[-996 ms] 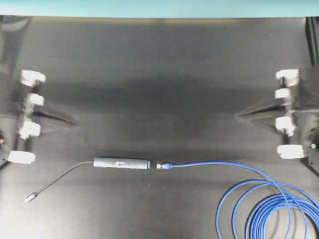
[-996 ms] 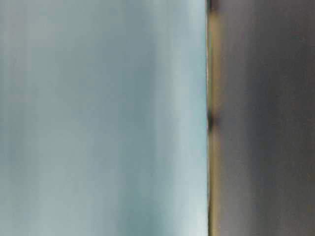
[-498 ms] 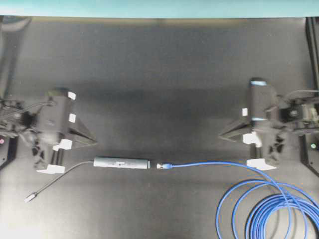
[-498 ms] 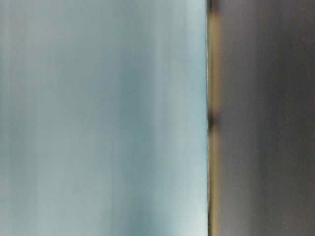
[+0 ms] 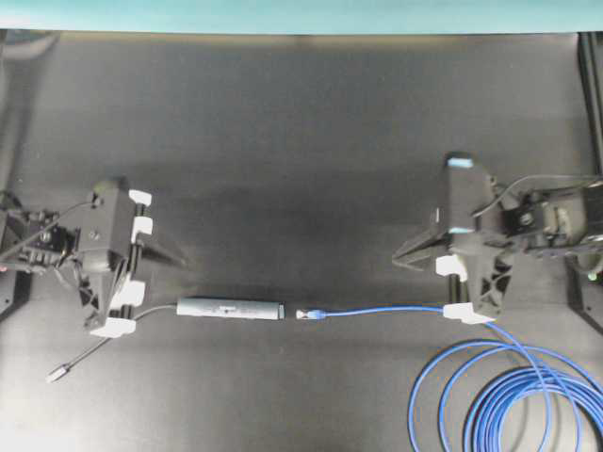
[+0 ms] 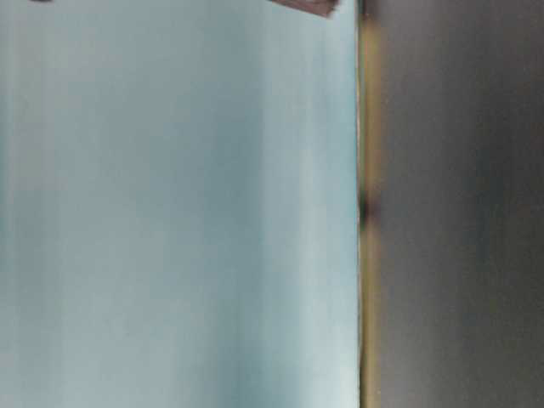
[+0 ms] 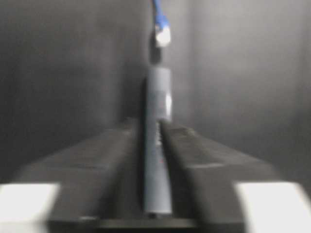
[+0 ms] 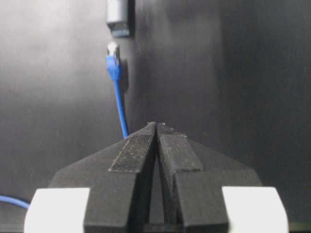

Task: Insert the LAN cable into the hub.
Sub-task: 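Move both grippers down toward the grey hub and blue cable plug, then grasp the grey ANKER hub with left gripper, blue plug with right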

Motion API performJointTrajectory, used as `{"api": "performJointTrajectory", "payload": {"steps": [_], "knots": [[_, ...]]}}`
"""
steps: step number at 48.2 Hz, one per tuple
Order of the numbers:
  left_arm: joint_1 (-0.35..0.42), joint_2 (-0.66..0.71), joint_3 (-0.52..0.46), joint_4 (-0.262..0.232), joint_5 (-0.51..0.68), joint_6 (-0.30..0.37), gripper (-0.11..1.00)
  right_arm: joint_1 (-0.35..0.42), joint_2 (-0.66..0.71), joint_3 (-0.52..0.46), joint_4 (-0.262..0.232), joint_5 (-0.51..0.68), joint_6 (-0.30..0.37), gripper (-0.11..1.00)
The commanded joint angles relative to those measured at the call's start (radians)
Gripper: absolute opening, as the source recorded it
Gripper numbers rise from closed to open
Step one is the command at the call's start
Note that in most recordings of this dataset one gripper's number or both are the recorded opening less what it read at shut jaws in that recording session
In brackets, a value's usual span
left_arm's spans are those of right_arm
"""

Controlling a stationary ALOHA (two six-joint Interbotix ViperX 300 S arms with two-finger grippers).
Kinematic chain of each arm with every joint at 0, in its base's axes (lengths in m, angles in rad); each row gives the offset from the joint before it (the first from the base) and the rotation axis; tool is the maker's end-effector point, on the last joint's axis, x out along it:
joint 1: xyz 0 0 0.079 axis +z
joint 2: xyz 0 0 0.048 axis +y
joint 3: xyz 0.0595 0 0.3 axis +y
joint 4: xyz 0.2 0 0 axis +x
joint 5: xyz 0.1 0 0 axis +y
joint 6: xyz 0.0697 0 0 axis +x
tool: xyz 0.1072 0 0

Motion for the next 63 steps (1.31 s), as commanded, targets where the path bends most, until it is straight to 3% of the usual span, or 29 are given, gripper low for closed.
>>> {"api": "performJointTrajectory", "payload": {"steps": [1, 5, 8, 13, 18, 26, 36, 63], "knots": [[-0.008, 0.011, 0.020, 0.003, -0.075, -0.005, 0.55, 0.006, 0.020, -0.018, 0.003, -0.015, 0.008, 0.00], [-0.008, 0.031, 0.054, 0.003, -0.176, -0.009, 0.77, 0.006, 0.029, -0.026, 0.003, -0.021, 0.009, 0.00], [-0.006, 0.054, 0.080, 0.003, -0.267, -0.012, 0.85, 0.011, 0.029, -0.026, 0.005, -0.034, 0.017, 0.00], [-0.009, 0.112, 0.127, 0.005, -0.437, -0.014, 0.77, 0.015, 0.026, -0.023, 0.006, -0.061, 0.048, 0.00], [-0.014, 0.198, 0.146, 0.003, -0.560, -0.021, 0.78, 0.018, 0.021, -0.021, 0.006, -0.081, 0.100, 0.00], [-0.048, 0.362, 0.141, 0.003, -0.669, -0.034, 0.79, 0.020, 0.018, -0.018, 0.006, -0.087, 0.156, 0.00], [-0.067, 0.511, 0.135, 0.003, -0.802, -0.044, 0.79, 0.020, 0.018, -0.018, 0.006, -0.087, 0.169, 0.00], [-0.040, 0.730, 0.003, 0.003, -0.824, -0.052, 0.77, 0.025, 0.020, -0.017, 0.006, -0.087, 0.187, 0.00]]}}
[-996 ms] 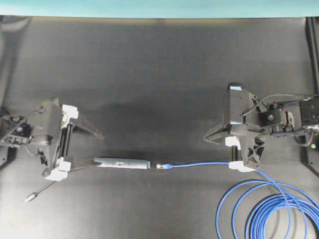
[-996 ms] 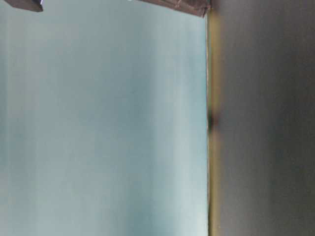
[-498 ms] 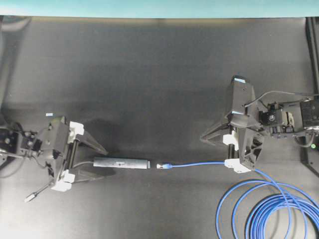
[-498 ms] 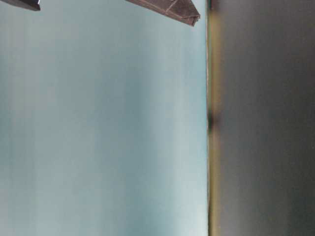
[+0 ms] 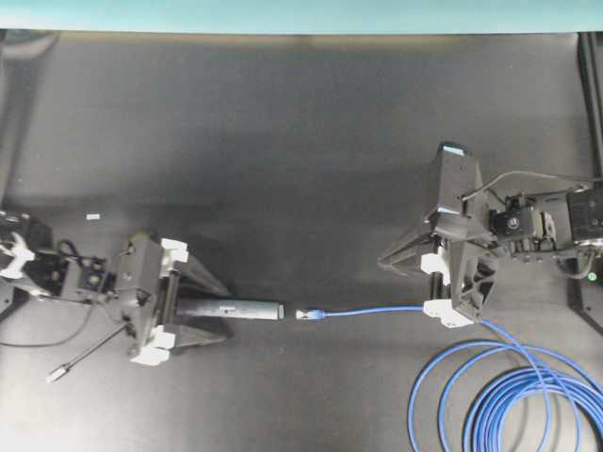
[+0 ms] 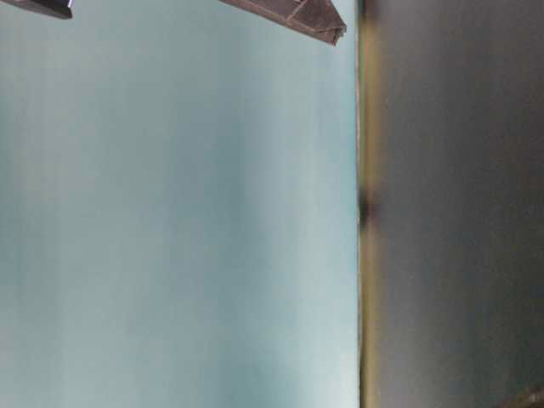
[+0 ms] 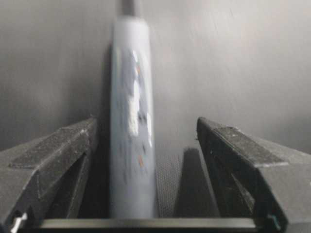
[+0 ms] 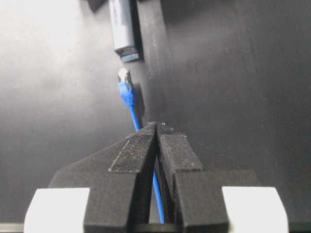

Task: Insert the LAN cable into the hub.
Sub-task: 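Grasp the grey ANKER hub with left gripper, blue plug with right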

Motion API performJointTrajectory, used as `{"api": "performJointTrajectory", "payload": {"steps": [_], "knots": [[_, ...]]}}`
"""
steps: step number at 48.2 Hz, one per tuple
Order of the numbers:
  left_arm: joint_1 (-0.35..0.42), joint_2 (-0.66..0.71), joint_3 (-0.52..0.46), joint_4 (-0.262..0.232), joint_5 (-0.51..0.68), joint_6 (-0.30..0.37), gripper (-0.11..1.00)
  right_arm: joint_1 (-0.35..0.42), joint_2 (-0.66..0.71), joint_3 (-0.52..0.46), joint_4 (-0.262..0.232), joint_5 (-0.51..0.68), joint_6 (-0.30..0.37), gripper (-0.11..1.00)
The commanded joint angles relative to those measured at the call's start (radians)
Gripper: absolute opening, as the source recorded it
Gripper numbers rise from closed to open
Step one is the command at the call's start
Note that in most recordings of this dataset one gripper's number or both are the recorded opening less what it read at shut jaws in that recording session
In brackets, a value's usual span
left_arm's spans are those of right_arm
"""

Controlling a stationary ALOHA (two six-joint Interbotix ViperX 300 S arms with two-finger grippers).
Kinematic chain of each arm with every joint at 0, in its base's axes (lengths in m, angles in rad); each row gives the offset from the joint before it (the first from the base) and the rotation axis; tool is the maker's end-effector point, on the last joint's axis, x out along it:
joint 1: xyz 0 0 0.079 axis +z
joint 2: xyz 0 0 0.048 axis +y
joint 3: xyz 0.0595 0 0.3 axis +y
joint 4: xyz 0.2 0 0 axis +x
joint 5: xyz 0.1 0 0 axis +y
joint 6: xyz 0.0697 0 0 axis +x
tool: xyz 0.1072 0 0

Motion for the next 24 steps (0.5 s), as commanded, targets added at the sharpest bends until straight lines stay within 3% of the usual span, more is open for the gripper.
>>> {"api": "performJointTrajectory", "payload": {"steps": [1, 10, 19, 24], "knots": [[0.008, 0.017, -0.014, 0.003, 0.009, -0.003, 0.77, 0.015, -0.003, -0.006, 0.003, -0.009, 0.006, 0.00], [0.008, 0.017, -0.040, 0.003, 0.054, 0.006, 0.68, 0.023, -0.005, 0.006, 0.003, -0.015, 0.006, 0.00], [0.006, 0.000, -0.069, 0.003, 0.138, 0.049, 0.27, 0.025, -0.006, 0.026, 0.005, -0.066, 0.008, 0.00], [0.021, -0.048, -0.092, 0.003, 0.212, 0.069, 0.28, 0.025, -0.005, 0.048, 0.003, -0.097, 0.008, 0.00]]}}
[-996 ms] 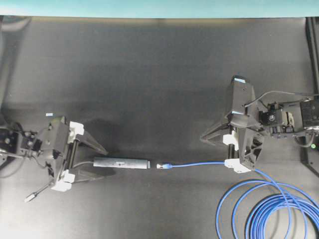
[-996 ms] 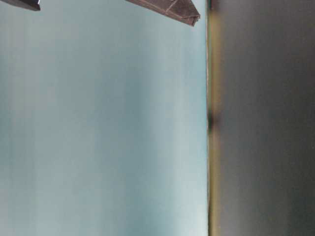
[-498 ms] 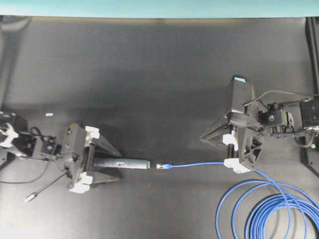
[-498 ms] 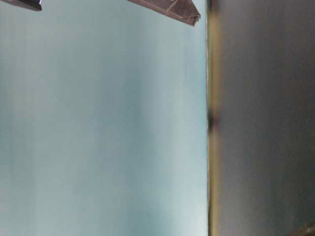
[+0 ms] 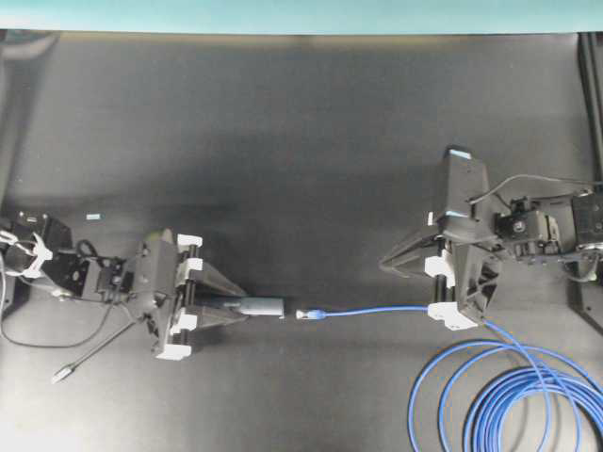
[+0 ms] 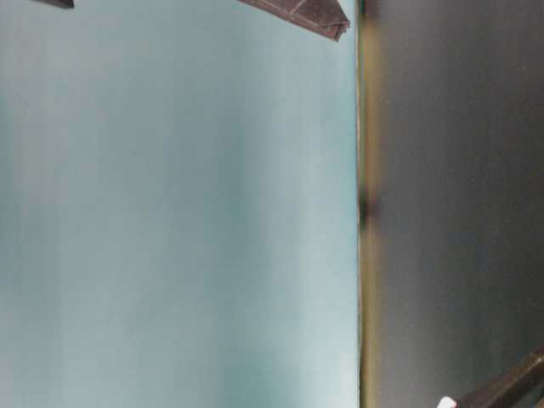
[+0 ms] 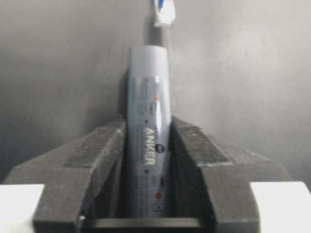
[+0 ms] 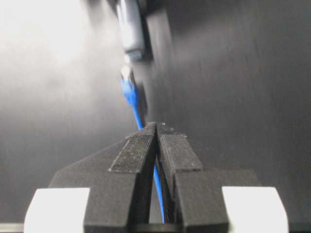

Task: Insert the LAN cable into the hub.
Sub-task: 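Grasp the grey ANKER hub with left gripper, blue plug with right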

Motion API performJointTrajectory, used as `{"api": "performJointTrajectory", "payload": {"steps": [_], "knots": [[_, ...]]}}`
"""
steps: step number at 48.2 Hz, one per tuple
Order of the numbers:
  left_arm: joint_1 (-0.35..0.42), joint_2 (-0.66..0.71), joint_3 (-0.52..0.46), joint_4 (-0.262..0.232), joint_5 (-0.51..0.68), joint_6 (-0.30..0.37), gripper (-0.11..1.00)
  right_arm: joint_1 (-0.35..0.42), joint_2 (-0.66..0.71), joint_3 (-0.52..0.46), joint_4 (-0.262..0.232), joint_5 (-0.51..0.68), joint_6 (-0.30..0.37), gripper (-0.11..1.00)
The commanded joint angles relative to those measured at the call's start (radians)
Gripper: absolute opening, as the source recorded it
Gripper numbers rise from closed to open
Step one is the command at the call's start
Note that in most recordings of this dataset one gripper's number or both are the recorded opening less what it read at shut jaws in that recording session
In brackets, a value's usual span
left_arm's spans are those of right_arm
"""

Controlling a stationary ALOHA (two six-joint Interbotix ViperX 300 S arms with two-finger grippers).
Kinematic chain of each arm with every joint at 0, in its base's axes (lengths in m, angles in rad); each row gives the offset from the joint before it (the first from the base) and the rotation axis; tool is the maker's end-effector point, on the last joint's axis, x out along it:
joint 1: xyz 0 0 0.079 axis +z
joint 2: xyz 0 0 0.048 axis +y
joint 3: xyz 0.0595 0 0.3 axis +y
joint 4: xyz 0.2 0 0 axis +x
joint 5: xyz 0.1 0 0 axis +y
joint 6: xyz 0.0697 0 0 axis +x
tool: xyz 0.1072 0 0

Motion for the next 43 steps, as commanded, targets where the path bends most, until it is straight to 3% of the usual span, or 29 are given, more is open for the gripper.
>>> {"api": "performJointTrajectory", "payload": {"steps": [1, 10, 22, 32, 37, 43], "knots": [[0.014, -0.048, -0.025, 0.003, 0.063, 0.006, 0.28, 0.017, 0.003, 0.012, 0.000, -0.032, 0.006, 0.00], [0.041, -0.195, -0.071, 0.003, 0.310, 0.006, 0.28, 0.017, 0.017, 0.052, 0.000, -0.080, 0.005, 0.00], [0.043, -0.394, -0.195, 0.002, 0.804, 0.009, 0.28, 0.018, 0.106, 0.058, 0.000, -0.121, -0.002, 0.05], [0.043, -0.462, -0.305, 0.003, 1.137, 0.020, 0.28, 0.048, 0.218, 0.034, -0.006, -0.236, -0.009, 0.40], [0.038, -0.466, -0.314, 0.003, 1.169, 0.020, 0.28, 0.066, 0.288, 0.020, -0.006, -0.307, -0.009, 0.62], [0.035, -0.466, -0.314, 0.003, 1.167, 0.011, 0.28, 0.080, 0.376, -0.009, -0.008, -0.353, -0.018, 0.72]]}}
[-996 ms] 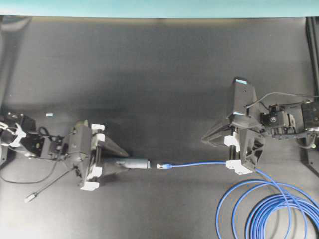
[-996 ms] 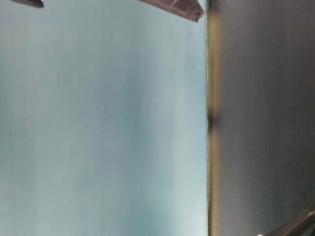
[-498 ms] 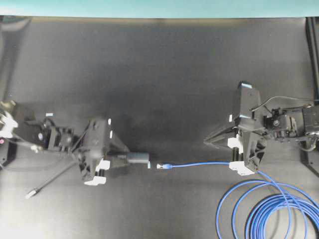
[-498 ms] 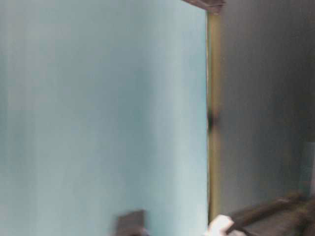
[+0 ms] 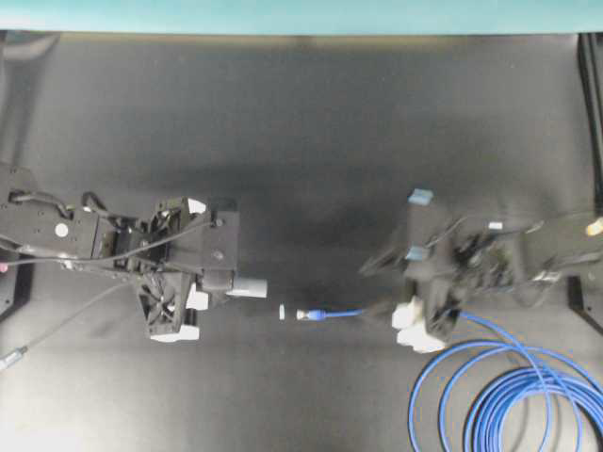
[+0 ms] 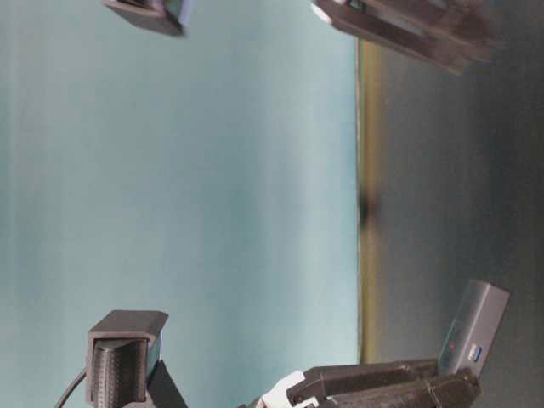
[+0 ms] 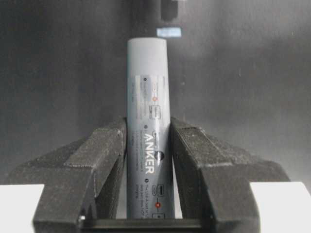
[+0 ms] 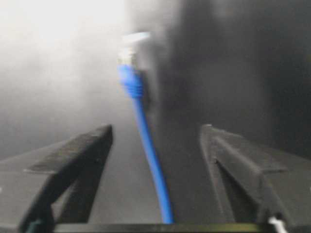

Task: Insert the LAN cable into the hub.
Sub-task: 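Grasp the grey ANKER hub with left gripper, blue plug with right, then lift both and push the blue plug toward the hub's port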

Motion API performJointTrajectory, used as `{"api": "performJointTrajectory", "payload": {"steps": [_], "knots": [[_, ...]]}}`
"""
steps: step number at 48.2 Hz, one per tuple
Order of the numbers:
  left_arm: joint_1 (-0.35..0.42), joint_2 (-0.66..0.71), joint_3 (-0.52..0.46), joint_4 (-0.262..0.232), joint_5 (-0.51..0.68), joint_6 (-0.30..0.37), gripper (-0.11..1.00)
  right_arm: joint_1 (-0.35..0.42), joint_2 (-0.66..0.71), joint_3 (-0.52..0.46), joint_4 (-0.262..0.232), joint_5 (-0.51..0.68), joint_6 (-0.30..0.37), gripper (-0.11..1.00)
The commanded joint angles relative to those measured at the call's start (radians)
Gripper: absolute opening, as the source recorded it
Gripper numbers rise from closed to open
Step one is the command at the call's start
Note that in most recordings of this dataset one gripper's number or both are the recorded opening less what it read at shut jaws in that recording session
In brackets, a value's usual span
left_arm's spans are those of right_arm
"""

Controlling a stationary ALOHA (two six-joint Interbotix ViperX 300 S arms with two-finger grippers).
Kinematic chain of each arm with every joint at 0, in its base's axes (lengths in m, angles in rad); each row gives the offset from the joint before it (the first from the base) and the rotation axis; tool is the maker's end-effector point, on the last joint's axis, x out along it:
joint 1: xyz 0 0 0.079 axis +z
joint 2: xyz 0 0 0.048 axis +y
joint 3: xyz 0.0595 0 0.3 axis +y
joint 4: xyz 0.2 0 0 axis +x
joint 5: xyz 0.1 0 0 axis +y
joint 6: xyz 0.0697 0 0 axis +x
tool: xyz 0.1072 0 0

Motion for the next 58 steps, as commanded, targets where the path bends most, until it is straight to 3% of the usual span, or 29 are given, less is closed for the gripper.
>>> {"api": "performJointTrajectory", "payload": {"steps": [1, 15, 26, 33, 43, 49, 58], "knots": [[-0.006, -0.017, -0.018, 0.003, -0.002, -0.009, 0.28, 0.014, 0.058, -0.032, -0.005, -0.032, -0.017, 0.72], [-0.012, -0.017, -0.026, 0.003, -0.002, -0.012, 0.28, 0.020, 0.184, -0.123, -0.008, -0.044, -0.094, 0.72], [-0.012, -0.017, -0.026, 0.003, -0.002, -0.014, 0.28, 0.020, 0.239, -0.160, -0.008, -0.049, -0.107, 0.69], [-0.014, -0.017, -0.028, 0.002, -0.002, -0.015, 0.28, 0.021, 0.253, -0.156, -0.008, -0.051, -0.107, 0.56], [-0.014, -0.017, -0.037, 0.003, -0.002, -0.011, 0.28, 0.021, 0.252, -0.137, -0.002, -0.098, -0.097, 0.09], [-0.021, -0.026, -0.051, 0.003, 0.003, 0.015, 0.28, 0.021, 0.236, -0.109, 0.032, -0.160, -0.067, 0.08], [-0.035, -0.040, -0.071, 0.003, 0.008, 0.080, 0.28, 0.017, 0.170, -0.098, 0.040, -0.150, -0.051, 0.08]]}}
